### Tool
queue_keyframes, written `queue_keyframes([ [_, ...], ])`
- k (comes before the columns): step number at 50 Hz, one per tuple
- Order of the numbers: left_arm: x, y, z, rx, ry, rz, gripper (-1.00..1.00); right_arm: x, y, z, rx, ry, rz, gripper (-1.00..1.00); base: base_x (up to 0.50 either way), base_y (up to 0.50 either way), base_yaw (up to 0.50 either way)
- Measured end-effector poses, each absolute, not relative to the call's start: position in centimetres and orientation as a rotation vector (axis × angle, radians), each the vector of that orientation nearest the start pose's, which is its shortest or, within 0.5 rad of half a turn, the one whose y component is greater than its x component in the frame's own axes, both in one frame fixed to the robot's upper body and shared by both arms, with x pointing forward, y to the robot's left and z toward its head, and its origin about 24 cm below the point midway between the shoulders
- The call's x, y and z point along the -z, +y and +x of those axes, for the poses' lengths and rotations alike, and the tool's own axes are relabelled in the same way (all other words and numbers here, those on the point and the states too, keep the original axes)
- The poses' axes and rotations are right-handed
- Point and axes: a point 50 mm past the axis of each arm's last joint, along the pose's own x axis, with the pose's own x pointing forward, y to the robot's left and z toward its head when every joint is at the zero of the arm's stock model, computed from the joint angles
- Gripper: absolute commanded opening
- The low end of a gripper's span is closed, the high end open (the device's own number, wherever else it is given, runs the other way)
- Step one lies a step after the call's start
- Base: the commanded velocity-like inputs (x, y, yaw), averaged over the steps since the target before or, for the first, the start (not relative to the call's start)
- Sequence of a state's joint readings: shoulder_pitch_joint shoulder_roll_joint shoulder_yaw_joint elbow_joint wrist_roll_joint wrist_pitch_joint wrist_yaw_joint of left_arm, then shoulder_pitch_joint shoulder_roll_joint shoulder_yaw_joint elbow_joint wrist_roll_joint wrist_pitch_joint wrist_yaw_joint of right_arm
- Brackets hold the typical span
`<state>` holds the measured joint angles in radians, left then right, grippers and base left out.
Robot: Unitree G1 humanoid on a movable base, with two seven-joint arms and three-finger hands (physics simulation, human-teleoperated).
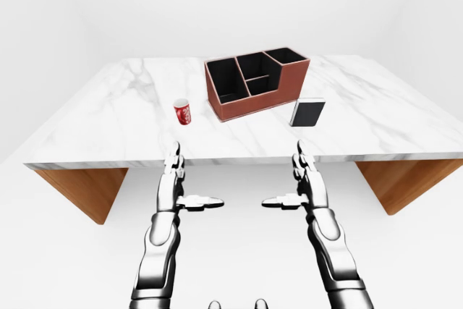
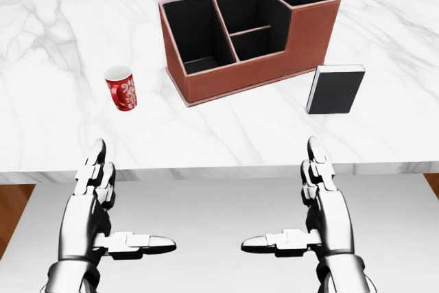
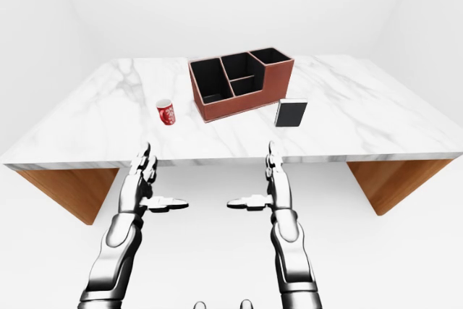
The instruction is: Pick up the book and place it in the left compartment of the caddy.
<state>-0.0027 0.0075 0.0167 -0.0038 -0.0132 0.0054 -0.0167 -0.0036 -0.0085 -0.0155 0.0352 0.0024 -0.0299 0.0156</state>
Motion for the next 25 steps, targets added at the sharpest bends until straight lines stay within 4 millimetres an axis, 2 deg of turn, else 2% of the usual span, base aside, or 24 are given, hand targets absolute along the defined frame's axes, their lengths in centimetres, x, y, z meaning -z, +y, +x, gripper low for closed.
queue_keyframes([
  [14,-4.33,15.97,25.50,0.003,-0.003,-0.017,1.00,-3.04,-15.76,25.53,-0.009,0.009,-0.020,1.00,0.00,0.00,0.00],
  [25,-4.45,15.93,25.53,0.018,-0.006,-0.019,1.00,-3.57,-15.80,25.83,-0.020,0.006,-0.035,1.00,0.00,0.00,0.00],
])
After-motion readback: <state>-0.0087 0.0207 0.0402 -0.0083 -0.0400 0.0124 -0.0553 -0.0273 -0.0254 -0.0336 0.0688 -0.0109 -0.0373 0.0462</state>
